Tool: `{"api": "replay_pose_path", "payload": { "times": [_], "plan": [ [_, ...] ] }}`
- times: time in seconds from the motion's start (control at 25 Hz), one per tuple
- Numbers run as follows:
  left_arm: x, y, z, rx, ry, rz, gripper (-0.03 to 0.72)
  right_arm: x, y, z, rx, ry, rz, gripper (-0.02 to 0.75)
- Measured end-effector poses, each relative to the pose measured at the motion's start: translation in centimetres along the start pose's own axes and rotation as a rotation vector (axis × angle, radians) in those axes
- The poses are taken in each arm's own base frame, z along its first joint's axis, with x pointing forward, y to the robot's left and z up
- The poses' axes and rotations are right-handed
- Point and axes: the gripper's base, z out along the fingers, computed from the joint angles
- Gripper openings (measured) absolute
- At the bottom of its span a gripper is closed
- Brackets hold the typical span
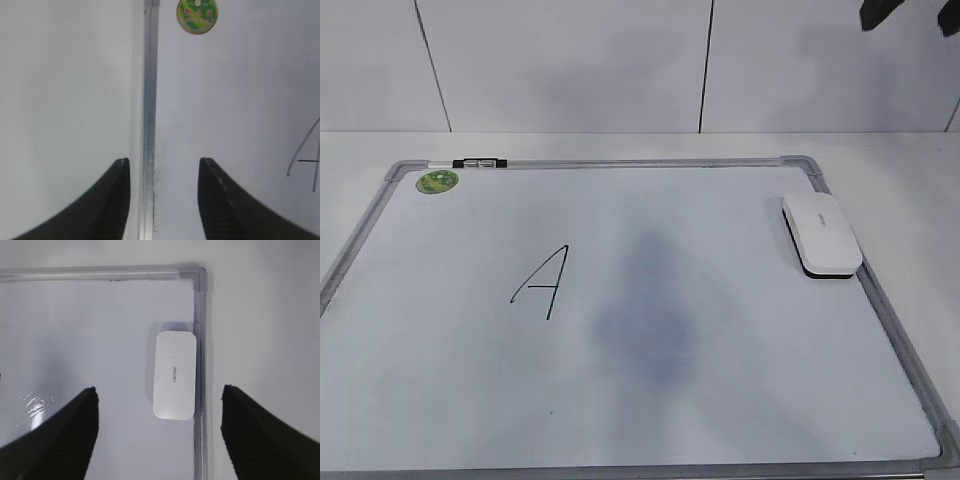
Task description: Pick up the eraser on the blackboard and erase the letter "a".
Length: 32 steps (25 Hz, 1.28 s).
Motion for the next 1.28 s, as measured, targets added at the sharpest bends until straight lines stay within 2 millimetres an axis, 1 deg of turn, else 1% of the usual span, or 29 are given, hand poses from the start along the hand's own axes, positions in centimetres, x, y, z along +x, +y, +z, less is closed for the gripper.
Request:
{"api": "replay_pose_path", "payload": {
  "times": [0.16, 0.28, 0.36, 0.48, 0.64, 0.76, 0.92, 1.0, 1.12, 1.2, 1.28],
  "plan": [
    [1.1, -0.9, -4.3, 0.033, -0.102, 0.005, 0.320, 1.3, -0.2, -4.0, -0.012, -0.073, 0.000, 0.575],
    [2.2, -1.5, -7.5, 0.052, -0.174, 0.014, 0.320, 2.7, -0.4, -6.4, -0.017, -0.107, -0.002, 0.571],
    [3.2, -1.8, -9.6, 0.058, -0.220, 0.023, 0.317, 3.8, -0.6, -7.7, -0.019, -0.119, -0.002, 0.571],
    [4.9, -2.3, -13.0, 0.062, -0.306, 0.038, 0.303, 5.8, -0.9, -9.0, -0.020, -0.126, -0.004, 0.570],
    [7.7, -2.8, -17.0, 0.065, -0.415, 0.059, 0.288, 9.0, -1.5, -10.2, -0.009, -0.116, -0.008, 0.570],
    [10.4, -3.3, -20.3, 0.077, -0.510, 0.077, 0.287, 11.5, -2.0, -10.9, -0.006, -0.114, -0.009, 0.570],
    [14.2, -3.9, -24.0, 0.088, -0.629, 0.100, 0.287, 14.6, -2.4, -12.2, -0.011, -0.133, -0.008, 0.570],
    [15.9, -4.0, -25.3, 0.089, -0.680, 0.110, 0.287, 15.8, -2.5, -12.5, -0.021, -0.136, -0.006, 0.570],
    [18.6, -4.1, -26.3, 0.090, -0.724, 0.118, 0.287, 17.3, -2.6, -12.7, -0.028, -0.141, -0.014, 0.570],
    [20.2, -4.0, -26.0, 0.092, -0.722, 0.118, 0.287, 18.3, -2.7, -12.8, -0.033, -0.140, -0.021, 0.570],
    [21.4, -3.9, -25.1, 0.096, -0.702, 0.115, 0.287, 19.4, -2.9, -12.8, -0.033, -0.139, -0.023, 0.570]
  ]
}}
